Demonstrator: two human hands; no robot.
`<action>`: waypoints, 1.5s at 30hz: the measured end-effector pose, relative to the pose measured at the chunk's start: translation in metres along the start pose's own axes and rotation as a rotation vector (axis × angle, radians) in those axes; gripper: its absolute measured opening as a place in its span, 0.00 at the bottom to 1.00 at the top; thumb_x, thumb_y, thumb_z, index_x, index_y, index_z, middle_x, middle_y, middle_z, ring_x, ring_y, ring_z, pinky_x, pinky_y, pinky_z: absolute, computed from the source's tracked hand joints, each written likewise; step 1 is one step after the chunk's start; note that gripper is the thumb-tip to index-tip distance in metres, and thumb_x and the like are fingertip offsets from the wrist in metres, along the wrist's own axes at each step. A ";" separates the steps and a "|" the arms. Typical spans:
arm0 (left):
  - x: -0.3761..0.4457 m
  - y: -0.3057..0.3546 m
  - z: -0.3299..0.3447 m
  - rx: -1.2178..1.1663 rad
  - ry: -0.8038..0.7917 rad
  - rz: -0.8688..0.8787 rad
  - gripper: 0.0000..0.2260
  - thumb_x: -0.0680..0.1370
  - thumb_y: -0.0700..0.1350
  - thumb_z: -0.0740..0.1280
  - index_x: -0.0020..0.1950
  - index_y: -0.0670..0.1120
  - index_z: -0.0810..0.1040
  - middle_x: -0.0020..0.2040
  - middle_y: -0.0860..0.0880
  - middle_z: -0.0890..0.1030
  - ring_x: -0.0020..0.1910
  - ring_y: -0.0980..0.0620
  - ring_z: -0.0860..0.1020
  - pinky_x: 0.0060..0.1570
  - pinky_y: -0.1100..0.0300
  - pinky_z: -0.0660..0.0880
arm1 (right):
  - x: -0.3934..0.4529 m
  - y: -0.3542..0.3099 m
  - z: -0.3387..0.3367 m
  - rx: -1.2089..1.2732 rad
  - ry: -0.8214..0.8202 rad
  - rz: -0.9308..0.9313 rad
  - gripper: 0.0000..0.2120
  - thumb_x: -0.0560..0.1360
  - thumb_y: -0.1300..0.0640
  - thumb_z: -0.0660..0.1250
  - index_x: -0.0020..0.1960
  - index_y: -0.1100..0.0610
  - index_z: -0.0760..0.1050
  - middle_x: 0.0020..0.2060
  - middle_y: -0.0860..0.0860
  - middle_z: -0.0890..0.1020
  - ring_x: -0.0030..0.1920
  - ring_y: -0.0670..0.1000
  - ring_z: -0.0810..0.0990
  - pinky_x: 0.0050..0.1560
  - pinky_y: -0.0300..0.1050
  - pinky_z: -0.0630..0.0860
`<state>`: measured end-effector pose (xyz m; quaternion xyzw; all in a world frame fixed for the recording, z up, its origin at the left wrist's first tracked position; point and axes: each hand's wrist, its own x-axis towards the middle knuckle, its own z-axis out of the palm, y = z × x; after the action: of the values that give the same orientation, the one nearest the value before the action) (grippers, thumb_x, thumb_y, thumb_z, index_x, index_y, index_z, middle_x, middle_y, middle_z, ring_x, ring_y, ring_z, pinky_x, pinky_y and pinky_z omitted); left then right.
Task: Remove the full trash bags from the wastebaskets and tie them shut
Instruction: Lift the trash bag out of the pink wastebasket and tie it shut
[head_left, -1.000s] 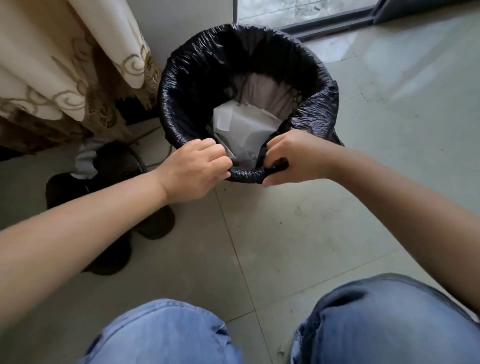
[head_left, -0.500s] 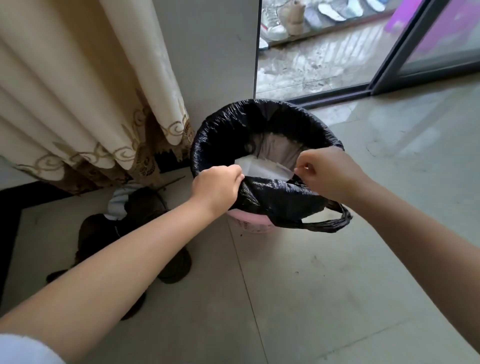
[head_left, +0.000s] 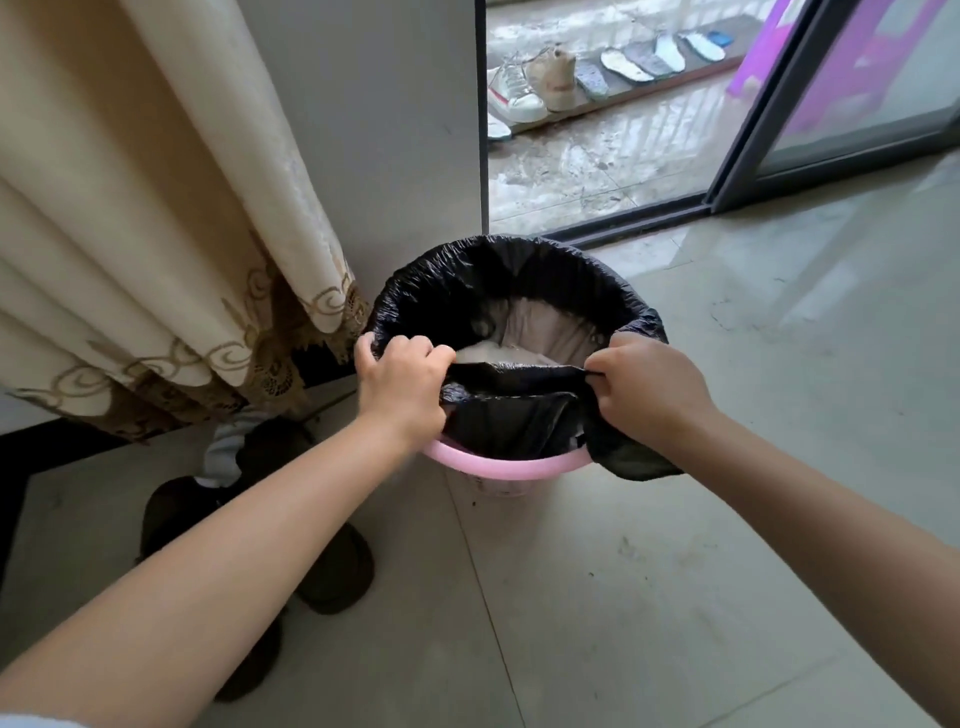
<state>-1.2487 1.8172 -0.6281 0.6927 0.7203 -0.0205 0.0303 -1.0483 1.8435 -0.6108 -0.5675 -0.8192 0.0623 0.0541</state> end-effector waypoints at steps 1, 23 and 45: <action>0.004 -0.003 -0.001 0.046 0.030 -0.041 0.19 0.73 0.38 0.63 0.64 0.48 0.73 0.60 0.49 0.74 0.64 0.48 0.68 0.69 0.49 0.56 | 0.004 0.002 -0.002 -0.005 0.025 0.024 0.11 0.76 0.60 0.58 0.48 0.60 0.79 0.46 0.57 0.77 0.51 0.61 0.77 0.39 0.43 0.64; 0.036 -0.047 -0.043 -0.465 0.148 -0.316 0.15 0.79 0.36 0.54 0.61 0.39 0.76 0.59 0.35 0.78 0.58 0.37 0.75 0.53 0.53 0.71 | 0.033 0.031 -0.051 -0.172 -0.119 0.336 0.13 0.73 0.65 0.59 0.56 0.64 0.75 0.55 0.61 0.75 0.57 0.61 0.72 0.46 0.48 0.71; 0.046 0.015 -0.175 0.742 -0.388 -0.102 0.18 0.81 0.49 0.55 0.69 0.45 0.70 0.69 0.47 0.71 0.69 0.45 0.68 0.56 0.58 0.70 | 0.055 0.044 -0.166 -0.418 -0.253 0.372 0.18 0.75 0.64 0.58 0.63 0.57 0.72 0.62 0.52 0.76 0.62 0.56 0.75 0.48 0.46 0.72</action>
<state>-1.2383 1.8758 -0.4569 0.6036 0.6783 -0.4098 -0.0872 -1.0007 1.9174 -0.4532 -0.6942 -0.6966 -0.0287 -0.1787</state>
